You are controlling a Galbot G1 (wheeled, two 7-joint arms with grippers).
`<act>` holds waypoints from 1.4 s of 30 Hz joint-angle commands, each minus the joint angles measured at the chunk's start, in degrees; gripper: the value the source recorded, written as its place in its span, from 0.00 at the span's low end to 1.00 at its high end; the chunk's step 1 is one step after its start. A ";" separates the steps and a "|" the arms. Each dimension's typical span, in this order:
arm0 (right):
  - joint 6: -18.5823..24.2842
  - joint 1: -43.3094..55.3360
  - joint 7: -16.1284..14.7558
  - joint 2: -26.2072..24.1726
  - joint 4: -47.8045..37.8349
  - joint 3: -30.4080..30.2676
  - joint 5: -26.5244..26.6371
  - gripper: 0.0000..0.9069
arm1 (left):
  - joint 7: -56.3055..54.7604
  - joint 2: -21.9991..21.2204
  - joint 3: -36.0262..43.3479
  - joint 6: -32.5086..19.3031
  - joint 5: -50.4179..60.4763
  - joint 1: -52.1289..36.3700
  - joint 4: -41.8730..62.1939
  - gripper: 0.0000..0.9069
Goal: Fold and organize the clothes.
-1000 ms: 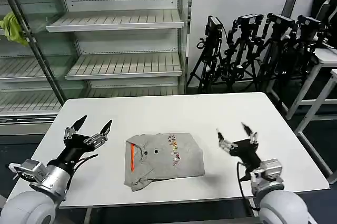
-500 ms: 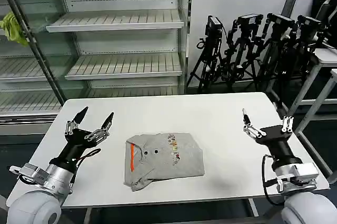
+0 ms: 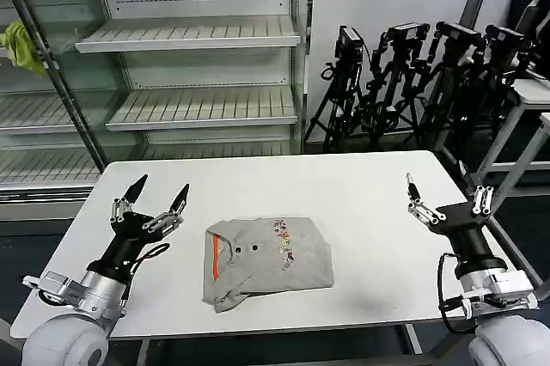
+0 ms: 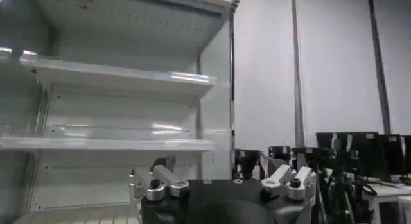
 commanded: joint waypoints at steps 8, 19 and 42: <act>1.40 0.70 -0.76 0.96 -1.48 -0.60 -1.51 1.00 | 0.05 0.35 -0.11 -0.67 0.43 -0.12 -0.51 1.00; 1.87 0.13 -0.99 2.47 -2.00 -1.07 -2.77 1.00 | 0.09 -0.43 0.08 -0.75 0.52 0.08 -0.72 1.00; 2.55 0.16 -1.85 3.68 -2.20 -1.33 -5.13 1.00 | 0.15 -0.54 0.08 -0.56 0.58 0.18 -1.63 1.00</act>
